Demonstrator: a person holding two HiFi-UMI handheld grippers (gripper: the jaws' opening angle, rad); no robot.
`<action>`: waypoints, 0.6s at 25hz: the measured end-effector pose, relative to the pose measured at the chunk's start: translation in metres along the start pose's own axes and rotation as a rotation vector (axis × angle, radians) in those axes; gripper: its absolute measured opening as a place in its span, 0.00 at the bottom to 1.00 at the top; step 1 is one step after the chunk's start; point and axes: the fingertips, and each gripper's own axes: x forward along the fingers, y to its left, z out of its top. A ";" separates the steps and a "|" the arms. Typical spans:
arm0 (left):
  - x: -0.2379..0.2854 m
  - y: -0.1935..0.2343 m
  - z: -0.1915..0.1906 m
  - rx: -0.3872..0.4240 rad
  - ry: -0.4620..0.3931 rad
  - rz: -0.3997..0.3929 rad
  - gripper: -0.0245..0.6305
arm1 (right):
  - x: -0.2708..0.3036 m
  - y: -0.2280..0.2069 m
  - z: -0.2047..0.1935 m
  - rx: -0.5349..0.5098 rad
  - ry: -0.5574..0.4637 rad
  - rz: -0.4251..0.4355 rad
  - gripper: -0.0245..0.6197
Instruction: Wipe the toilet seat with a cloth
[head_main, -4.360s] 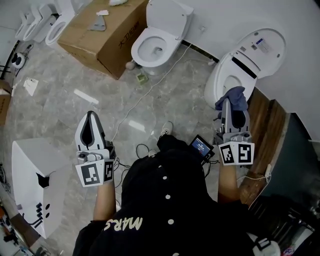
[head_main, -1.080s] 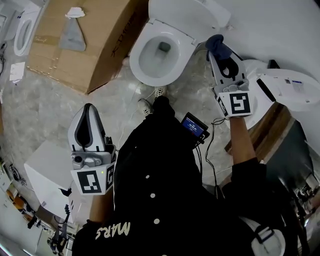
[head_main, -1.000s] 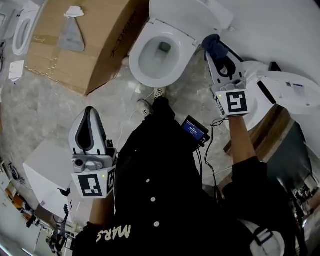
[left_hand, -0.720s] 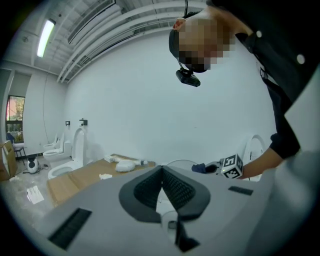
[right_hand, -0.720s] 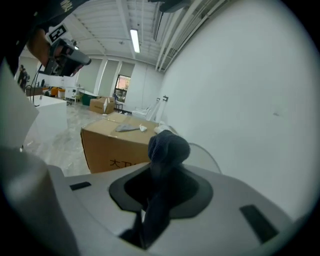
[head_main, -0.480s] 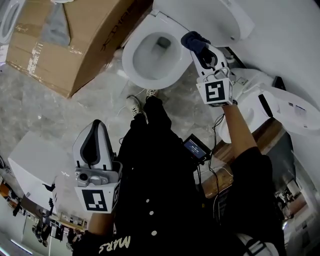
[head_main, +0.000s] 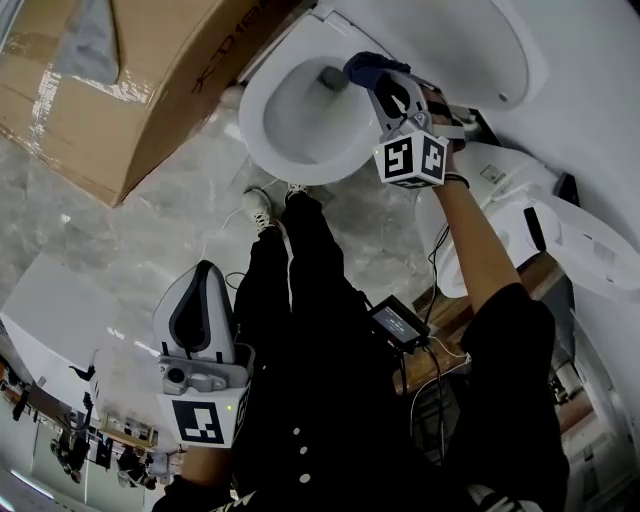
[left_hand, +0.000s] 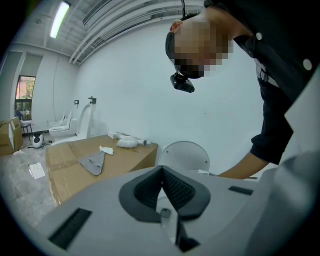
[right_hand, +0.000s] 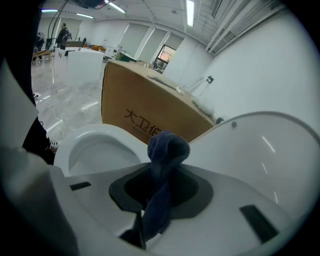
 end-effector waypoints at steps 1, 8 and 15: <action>0.003 0.002 -0.004 -0.010 0.003 0.004 0.05 | 0.011 0.005 -0.003 -0.028 0.011 0.011 0.18; 0.012 0.017 -0.021 -0.036 0.027 0.030 0.05 | 0.076 0.039 -0.036 -0.229 0.132 0.107 0.18; 0.013 0.031 -0.036 -0.067 0.060 0.048 0.05 | 0.129 0.061 -0.063 -0.314 0.234 0.219 0.18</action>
